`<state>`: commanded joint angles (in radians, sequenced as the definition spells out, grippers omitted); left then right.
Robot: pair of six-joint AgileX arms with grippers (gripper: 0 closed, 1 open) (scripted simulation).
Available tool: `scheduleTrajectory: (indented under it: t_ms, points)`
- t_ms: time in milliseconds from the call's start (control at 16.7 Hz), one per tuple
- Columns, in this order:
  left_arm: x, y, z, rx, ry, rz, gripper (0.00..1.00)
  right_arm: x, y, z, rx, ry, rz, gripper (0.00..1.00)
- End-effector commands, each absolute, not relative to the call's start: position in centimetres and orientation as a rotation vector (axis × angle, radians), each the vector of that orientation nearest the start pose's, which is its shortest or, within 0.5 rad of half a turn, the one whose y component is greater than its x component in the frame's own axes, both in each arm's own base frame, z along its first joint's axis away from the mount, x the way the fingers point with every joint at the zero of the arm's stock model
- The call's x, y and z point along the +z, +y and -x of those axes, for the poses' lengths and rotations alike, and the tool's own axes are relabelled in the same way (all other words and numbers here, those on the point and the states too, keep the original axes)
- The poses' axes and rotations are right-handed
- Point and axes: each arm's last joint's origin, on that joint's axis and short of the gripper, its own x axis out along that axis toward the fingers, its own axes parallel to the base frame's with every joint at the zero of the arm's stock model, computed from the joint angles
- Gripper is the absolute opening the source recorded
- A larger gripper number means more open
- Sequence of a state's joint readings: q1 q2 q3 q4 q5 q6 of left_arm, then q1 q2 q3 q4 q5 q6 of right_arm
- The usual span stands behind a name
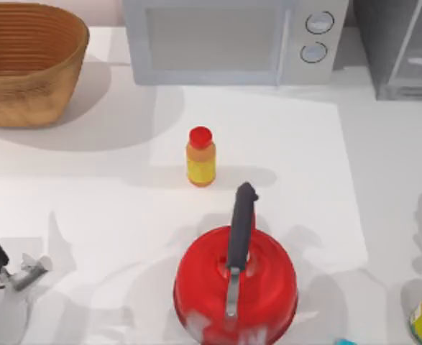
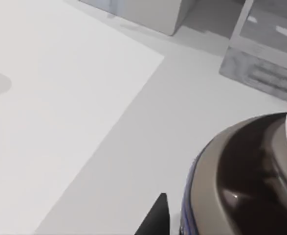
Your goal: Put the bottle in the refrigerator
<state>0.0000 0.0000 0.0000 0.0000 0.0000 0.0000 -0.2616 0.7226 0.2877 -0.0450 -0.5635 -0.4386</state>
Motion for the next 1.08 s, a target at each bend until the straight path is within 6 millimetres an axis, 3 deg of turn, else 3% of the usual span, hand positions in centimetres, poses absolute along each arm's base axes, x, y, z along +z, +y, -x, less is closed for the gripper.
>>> scheduleTrajectory:
  t_ms: [240,420,660,1080]
  points:
    - [16.0,-0.1,-10.6,0.0,0.0,0.0,1.0,18.0,-1.0,-12.3,0.171,0.182,0.193,0.01]
    - [16.0,-0.1,-10.6,0.0,0.0,0.0,1.0,17.0,-0.4,-11.0,0.06,0.074,0.096,0.01]
    - [16.0,-0.1,-10.6,0.0,0.0,0.0,1.0,16.0,-0.1,-10.6,0.001,0.002,0.003,0.01]
    - [16.0,-0.1,-10.6,0.0,0.0,0.0,1.0,16.2,-0.2,-10.6,-0.001,0.0,0.0,0.01]
